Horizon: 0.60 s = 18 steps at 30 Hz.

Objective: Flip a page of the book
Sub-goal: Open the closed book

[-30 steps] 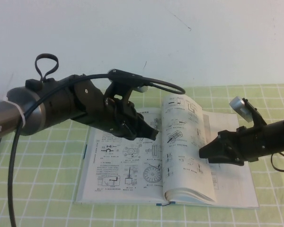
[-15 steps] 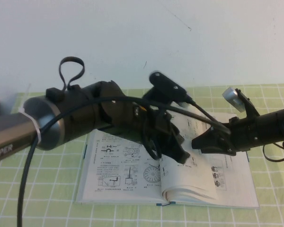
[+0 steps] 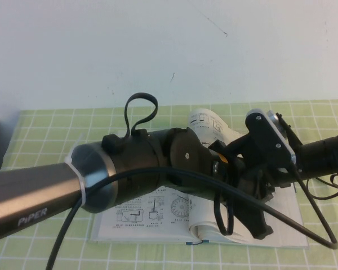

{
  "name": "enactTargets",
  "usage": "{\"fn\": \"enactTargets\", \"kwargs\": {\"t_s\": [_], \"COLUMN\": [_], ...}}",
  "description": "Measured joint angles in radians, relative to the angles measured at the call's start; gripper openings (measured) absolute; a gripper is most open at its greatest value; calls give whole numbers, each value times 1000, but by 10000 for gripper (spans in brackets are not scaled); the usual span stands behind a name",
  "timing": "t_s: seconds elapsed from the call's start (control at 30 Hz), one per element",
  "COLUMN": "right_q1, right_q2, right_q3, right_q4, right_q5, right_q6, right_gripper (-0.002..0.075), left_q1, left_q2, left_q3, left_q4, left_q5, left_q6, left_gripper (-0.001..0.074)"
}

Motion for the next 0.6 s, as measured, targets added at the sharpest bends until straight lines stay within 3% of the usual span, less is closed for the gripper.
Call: {"fn": "enactTargets", "kwargs": {"t_s": [0.6], "right_q1": [0], "right_q2": [0], "right_q3": [0], "right_q4": [15], "right_q5": [59], "right_q6": [-31], "right_gripper": [323], "left_q1": [-9], "left_q2": [68], "left_q3": [1], "left_q4": [47], "left_q5": [23], "left_q6": [-2], "left_gripper": [-4]}}
